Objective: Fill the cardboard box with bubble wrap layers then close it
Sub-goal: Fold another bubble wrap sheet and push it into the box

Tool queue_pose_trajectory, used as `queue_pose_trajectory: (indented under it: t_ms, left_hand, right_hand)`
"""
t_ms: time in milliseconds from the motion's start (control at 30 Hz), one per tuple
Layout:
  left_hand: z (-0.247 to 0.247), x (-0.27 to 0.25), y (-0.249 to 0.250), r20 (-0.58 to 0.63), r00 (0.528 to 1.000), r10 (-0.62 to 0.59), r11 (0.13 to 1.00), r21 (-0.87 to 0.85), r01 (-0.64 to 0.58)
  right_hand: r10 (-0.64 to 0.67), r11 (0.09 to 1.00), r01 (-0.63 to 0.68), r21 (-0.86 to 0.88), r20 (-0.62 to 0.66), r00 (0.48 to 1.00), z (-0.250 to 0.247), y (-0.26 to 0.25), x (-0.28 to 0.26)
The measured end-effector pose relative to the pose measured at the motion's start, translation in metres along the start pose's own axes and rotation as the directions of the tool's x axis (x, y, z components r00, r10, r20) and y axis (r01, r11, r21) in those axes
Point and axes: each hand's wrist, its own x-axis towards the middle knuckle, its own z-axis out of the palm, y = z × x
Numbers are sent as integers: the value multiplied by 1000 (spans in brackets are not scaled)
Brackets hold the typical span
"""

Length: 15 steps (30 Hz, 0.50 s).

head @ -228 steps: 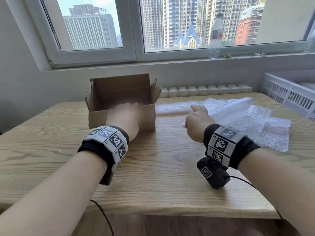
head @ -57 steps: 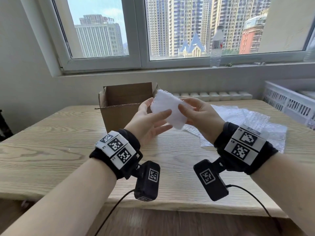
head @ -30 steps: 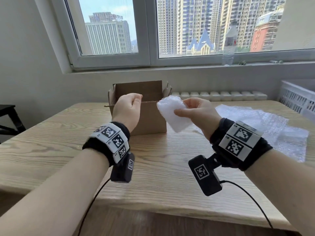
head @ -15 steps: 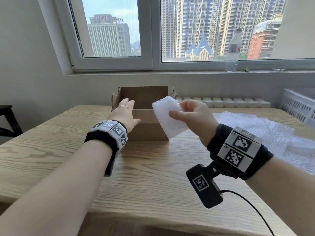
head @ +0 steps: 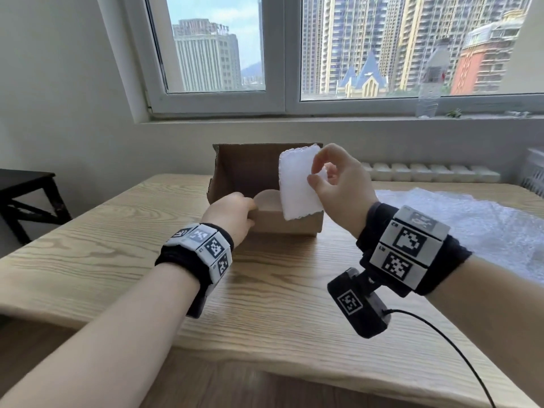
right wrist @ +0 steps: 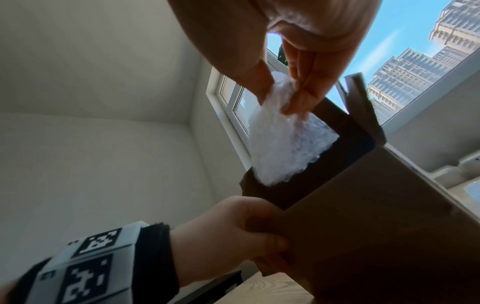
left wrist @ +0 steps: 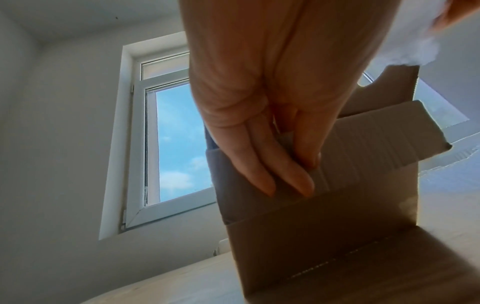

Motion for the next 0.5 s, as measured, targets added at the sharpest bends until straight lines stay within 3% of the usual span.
queue_pose_trajectory:
  t_ms: [133, 233, 400, 500]
  left_hand:
    - [7, -17, 3, 16, 999, 43, 996, -83, -42]
    - [13, -26, 11, 25, 997, 70, 989, -130, -66]
    - [17, -37, 28, 83, 992, 97, 994, 42, -101]
    - [19, -44, 33, 101, 988, 114, 990, 70, -121]
  right_hand:
    - [-25, 999, 25, -40, 2, 1000, 7, -4, -3]
    - [6, 986, 5, -166, 71, 997, 10, -7, -7]
    - [84, 929, 30, -370, 288, 954, 16, -12, -22]
    - [170, 898, 4, -441, 356, 919, 21, -10, -23]
